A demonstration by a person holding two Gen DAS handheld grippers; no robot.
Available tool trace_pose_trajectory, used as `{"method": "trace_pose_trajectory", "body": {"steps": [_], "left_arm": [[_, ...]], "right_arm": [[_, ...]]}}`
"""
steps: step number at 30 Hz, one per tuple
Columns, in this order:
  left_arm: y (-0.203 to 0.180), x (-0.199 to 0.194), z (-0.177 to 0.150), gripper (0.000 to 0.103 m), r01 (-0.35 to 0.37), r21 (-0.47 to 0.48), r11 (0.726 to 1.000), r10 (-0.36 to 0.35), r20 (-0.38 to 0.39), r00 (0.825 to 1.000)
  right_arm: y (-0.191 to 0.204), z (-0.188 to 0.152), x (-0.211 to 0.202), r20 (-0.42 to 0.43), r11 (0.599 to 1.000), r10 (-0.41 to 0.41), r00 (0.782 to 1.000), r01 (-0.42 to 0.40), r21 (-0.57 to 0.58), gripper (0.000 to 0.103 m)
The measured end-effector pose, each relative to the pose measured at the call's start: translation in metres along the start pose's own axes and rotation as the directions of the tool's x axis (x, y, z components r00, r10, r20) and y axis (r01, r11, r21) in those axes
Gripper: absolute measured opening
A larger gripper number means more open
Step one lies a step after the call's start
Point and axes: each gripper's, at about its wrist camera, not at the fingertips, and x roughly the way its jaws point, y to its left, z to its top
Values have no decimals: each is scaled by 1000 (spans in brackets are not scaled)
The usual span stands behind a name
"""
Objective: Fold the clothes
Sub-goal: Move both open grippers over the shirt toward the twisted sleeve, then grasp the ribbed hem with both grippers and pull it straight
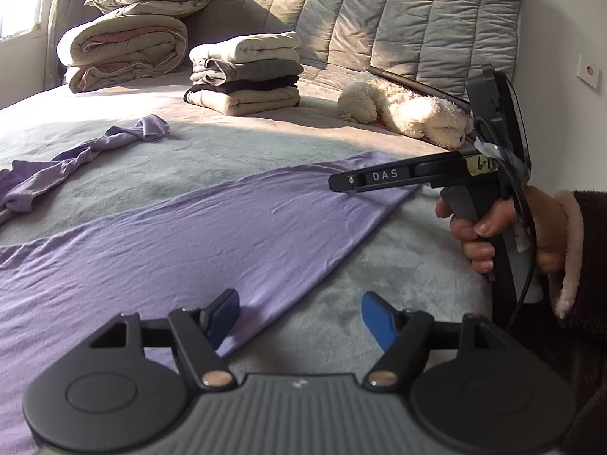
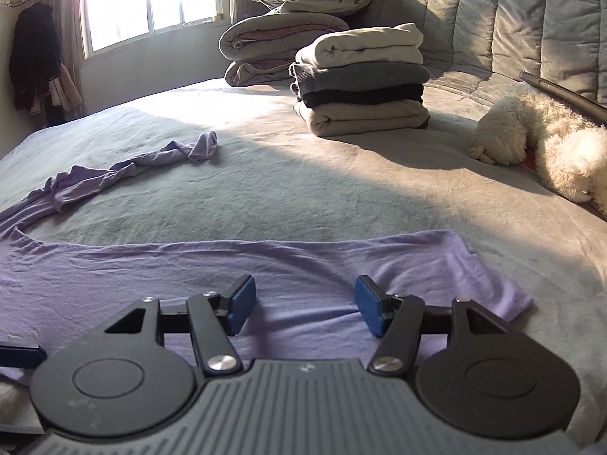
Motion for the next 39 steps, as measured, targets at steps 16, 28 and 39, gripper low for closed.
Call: {"method": "trace_pose_trajectory", "body": {"steps": [16, 28, 39], "left_arm": [[37, -61, 35, 81, -209, -99, 973, 218, 100, 971], [96, -90, 40, 81, -488, -299, 820, 525, 54, 850], [133, -113, 34, 80, -579, -357, 733, 637, 62, 769]], "right_arm": [[37, 79, -57, -37, 997, -8, 999, 10, 73, 69], [136, 139, -14, -122, 983, 89, 988, -67, 170, 69], [233, 144, 50, -210, 941, 332, 920, -308, 140, 55]]}}
